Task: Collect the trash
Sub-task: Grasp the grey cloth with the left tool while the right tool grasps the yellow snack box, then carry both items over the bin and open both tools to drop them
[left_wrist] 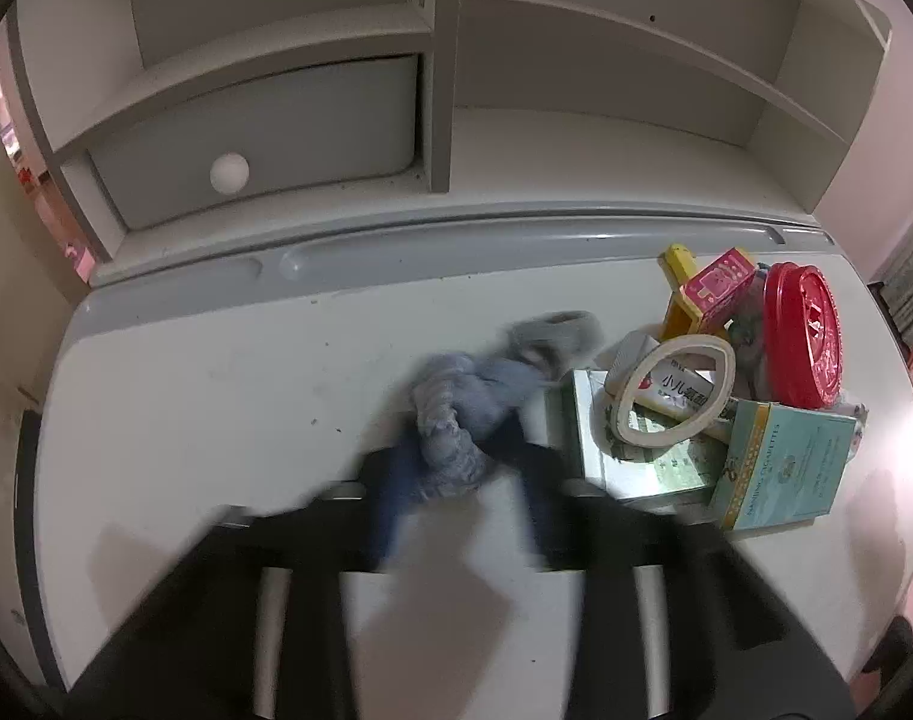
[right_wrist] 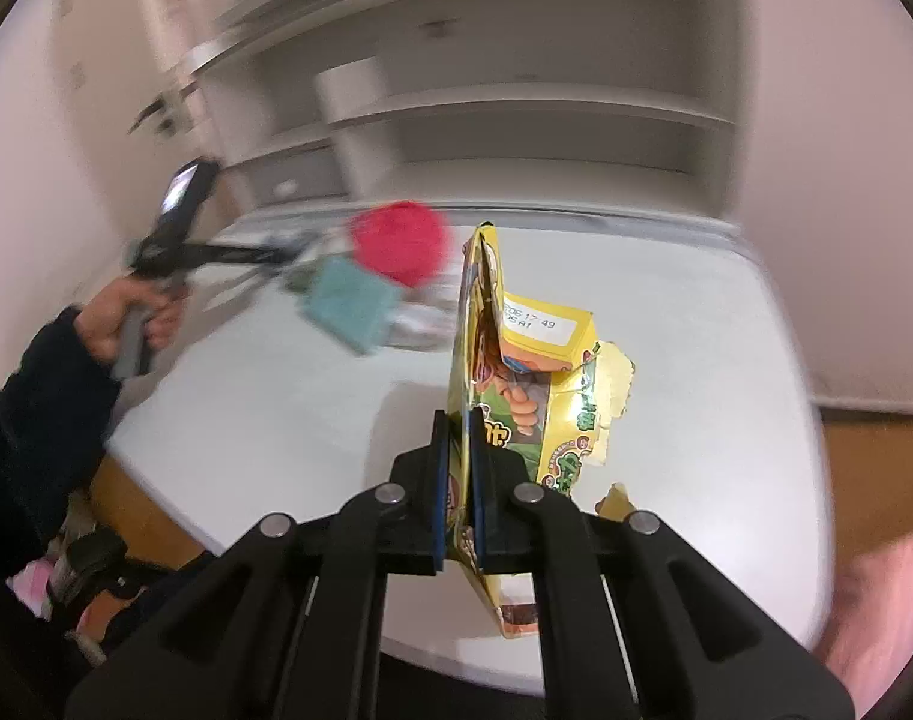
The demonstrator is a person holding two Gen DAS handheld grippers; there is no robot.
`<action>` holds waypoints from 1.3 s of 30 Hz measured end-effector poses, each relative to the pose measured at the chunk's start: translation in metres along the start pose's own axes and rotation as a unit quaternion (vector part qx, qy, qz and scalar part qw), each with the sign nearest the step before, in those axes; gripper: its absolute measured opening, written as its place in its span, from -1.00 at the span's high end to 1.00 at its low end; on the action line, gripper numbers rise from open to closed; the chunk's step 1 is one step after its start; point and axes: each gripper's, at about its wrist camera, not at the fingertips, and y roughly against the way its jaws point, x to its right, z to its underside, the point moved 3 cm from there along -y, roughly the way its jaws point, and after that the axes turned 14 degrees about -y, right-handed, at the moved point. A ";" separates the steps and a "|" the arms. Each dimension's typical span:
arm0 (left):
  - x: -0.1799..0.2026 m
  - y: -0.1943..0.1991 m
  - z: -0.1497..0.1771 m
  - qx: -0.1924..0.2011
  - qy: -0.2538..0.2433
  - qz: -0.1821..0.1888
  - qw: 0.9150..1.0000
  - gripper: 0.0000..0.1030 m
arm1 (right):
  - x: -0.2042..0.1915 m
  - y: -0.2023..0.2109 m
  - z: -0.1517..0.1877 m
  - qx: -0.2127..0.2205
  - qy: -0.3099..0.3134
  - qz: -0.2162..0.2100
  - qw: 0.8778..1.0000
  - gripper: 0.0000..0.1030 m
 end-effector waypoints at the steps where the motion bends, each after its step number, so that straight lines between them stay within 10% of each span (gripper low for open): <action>1: 0.001 0.003 -0.001 0.002 0.004 -0.005 1.000 0.73 | 0.012 0.008 0.001 0.007 -0.014 0.007 1.000 0.87; 9: 0.044 0.054 -0.021 0.055 -0.011 -0.021 0.998 0.82 | 0.149 0.084 0.032 0.087 -0.172 0.128 0.973 0.87; 13: 0.129 0.090 -0.042 0.096 -0.073 0.039 0.992 0.82 | 0.225 0.113 0.077 0.084 -0.254 0.216 0.939 0.87; 21: 0.404 0.116 -0.022 0.109 -0.264 0.221 0.933 0.82 | 0.348 0.126 0.176 -0.002 -0.387 0.295 0.874 0.87; 25: 0.543 0.109 0.026 0.065 -0.337 0.321 0.883 0.82 | 0.383 0.128 0.214 -0.029 -0.428 0.302 0.851 0.87; 29: 0.636 0.081 0.077 0.010 -0.372 0.365 0.854 0.82 | 0.401 0.127 0.244 -0.045 -0.456 0.296 0.838 0.87; 39: 0.715 -0.023 0.136 -0.078 -0.392 0.338 0.852 0.82 | 0.418 0.120 0.283 -0.065 -0.494 0.275 0.822 0.87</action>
